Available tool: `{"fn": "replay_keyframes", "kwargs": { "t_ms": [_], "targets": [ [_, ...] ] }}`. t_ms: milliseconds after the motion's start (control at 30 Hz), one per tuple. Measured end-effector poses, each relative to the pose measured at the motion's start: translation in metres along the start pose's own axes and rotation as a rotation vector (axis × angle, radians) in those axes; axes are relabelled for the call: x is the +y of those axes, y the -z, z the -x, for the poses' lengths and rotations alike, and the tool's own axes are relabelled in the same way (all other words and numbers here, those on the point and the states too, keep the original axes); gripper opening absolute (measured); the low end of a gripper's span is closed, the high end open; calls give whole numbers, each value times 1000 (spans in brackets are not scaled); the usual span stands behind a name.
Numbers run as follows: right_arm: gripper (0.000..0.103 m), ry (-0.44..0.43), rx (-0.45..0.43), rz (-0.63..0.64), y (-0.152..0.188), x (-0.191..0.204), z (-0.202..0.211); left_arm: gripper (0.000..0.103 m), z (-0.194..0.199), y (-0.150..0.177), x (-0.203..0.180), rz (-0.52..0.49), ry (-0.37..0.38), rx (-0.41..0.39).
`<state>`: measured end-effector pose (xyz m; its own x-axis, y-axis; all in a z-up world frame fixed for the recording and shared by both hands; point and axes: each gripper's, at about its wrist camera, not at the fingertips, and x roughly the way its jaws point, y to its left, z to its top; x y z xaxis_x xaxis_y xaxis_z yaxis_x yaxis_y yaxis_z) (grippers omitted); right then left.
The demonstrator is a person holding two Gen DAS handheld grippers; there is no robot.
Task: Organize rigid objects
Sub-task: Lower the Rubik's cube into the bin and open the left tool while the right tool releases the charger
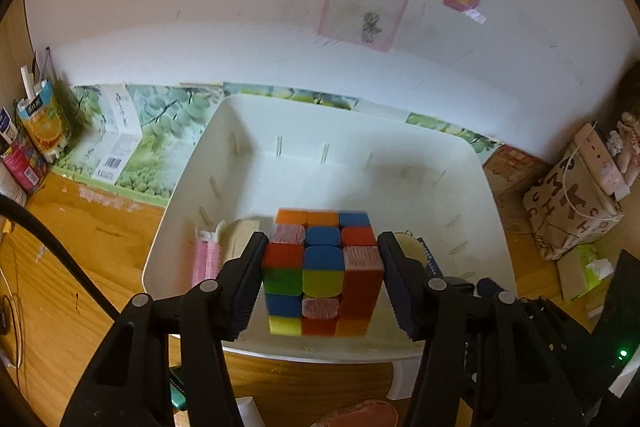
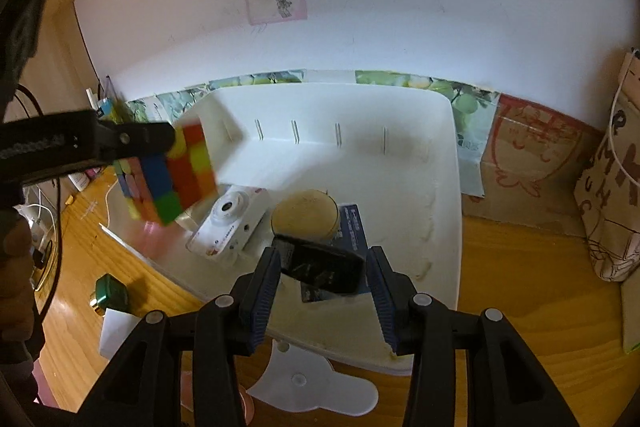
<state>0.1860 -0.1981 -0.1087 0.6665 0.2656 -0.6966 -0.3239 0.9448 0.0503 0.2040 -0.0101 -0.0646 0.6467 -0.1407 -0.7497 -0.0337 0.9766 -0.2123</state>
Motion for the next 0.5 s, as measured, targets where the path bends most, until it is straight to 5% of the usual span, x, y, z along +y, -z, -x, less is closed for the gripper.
{"fn": "replay_keyframes", "kwargs": {
  "t_ms": [333, 500],
  "targets": [
    [69, 7, -30, 2, -4, 4, 8, 72, 20, -5, 6, 4, -22, -64],
    [72, 21, -60, 8, -7, 8, 23, 72, 38, -5, 8, 21, -19, -99]
  ]
}}
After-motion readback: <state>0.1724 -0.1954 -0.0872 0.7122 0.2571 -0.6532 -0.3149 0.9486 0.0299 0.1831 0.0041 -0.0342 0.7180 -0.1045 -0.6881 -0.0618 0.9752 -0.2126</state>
